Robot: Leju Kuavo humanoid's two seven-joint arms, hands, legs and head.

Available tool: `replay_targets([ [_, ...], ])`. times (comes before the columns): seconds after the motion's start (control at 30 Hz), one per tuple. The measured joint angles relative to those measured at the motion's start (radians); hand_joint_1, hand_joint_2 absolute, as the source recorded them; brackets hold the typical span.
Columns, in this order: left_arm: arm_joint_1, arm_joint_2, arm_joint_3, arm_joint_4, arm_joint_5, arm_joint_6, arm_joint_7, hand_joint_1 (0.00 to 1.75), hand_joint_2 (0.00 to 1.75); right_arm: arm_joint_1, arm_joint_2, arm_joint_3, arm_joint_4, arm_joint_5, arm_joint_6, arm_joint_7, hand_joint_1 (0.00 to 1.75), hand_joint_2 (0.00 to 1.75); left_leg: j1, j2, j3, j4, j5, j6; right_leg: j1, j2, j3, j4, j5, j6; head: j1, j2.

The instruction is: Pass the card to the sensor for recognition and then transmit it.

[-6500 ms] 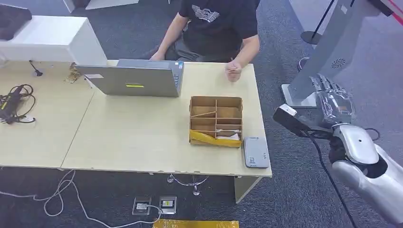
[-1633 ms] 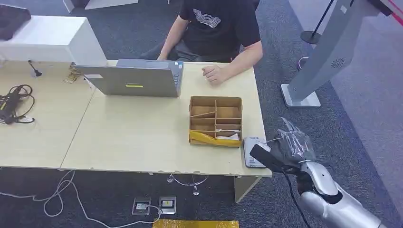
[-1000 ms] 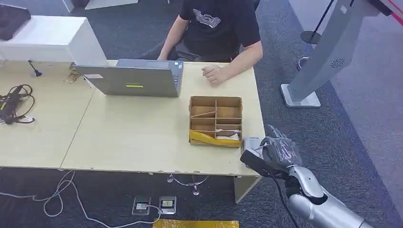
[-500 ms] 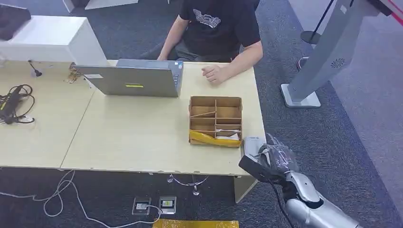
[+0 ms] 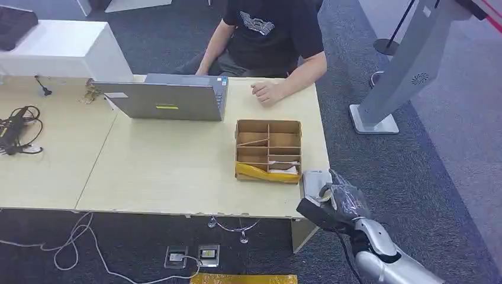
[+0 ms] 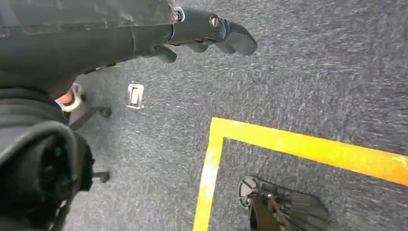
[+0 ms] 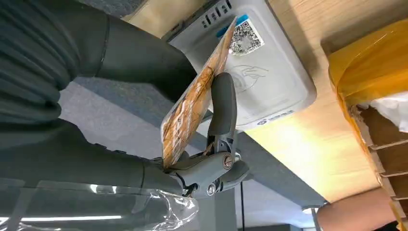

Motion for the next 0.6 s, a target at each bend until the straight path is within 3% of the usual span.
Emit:
replay_targets([
  [0.37, 0.000, 0.003, -0.001, -0.008, -0.012, -0.009, 0.001, 0.00, 0.00, 0.001, 0.007, -0.004, 0.006, 0.039, -0.004, 0.026, 1.75, 1.75, 0.000, 0.000, 0.000, 0.000, 0.000, 0.000, 0.000, 0.000, 0.000, 0.000, 0.000, 0.000, 0.000, 0.000],
  [0.6, 0.001, 0.002, -0.006, -0.008, -0.008, -0.008, -0.011, 0.00, 0.00, -0.014, -0.010, -0.063, -0.060, 0.012, -0.063, 0.017, 1.75, 1.75, 0.000, 0.000, 0.000, 0.000, 0.000, 0.000, 0.000, 0.000, 0.000, 0.000, 0.000, 0.000, 0.000, 0.000],
])
